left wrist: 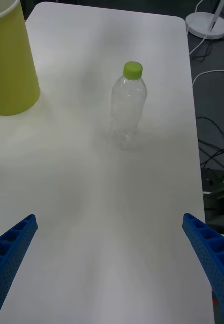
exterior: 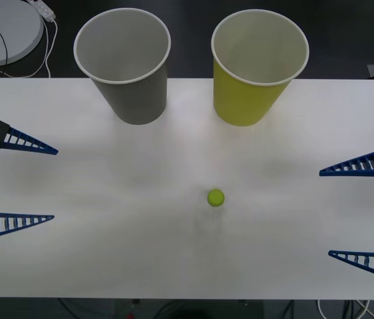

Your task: Put the can into the green bin and the plastic bottle into the gray bin

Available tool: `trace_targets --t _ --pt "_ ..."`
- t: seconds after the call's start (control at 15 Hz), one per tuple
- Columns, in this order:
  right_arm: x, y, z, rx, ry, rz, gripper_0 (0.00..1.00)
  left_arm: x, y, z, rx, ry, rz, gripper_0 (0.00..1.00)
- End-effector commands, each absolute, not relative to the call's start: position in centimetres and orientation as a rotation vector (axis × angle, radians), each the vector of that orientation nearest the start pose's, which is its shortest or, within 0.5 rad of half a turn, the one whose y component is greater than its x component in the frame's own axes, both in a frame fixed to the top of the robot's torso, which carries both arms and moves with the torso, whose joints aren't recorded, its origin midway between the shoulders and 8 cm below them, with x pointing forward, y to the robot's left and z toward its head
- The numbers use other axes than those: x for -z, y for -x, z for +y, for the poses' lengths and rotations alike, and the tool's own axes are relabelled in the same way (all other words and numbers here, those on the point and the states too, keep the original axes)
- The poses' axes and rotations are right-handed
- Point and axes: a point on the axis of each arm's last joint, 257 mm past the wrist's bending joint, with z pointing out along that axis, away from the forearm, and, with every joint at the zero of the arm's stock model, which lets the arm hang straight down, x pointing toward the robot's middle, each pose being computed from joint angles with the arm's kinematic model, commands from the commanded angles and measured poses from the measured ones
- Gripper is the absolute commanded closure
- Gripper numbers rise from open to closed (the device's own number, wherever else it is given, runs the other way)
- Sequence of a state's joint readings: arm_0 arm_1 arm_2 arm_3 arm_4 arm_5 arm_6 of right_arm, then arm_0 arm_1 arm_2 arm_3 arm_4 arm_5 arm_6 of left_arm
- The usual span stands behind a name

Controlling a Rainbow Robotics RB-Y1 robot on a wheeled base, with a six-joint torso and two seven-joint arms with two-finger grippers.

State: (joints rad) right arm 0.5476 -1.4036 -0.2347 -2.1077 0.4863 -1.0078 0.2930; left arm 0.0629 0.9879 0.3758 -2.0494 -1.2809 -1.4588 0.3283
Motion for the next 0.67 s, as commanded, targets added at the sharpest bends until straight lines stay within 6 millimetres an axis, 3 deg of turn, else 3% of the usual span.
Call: trace_targets --t 0.07,0.27,0.67 --pt "8.9 -26.0 -20.6 -0.729 1.411 1.35 0.0 10.8 -32.5 24.5 0.417 -1.619 1.559 0.0" --pt "9.6 -26.0 -20.9 -0.743 1.369 1.375 0.0 10.8 -32.5 24.5 0.417 -1.619 1.559 0.0" --pt "8.9 -27.0 -20.7 -0.717 1.325 1.349 0.0 10.8 -32.5 24.5 0.417 -1.619 1.559 0.0"
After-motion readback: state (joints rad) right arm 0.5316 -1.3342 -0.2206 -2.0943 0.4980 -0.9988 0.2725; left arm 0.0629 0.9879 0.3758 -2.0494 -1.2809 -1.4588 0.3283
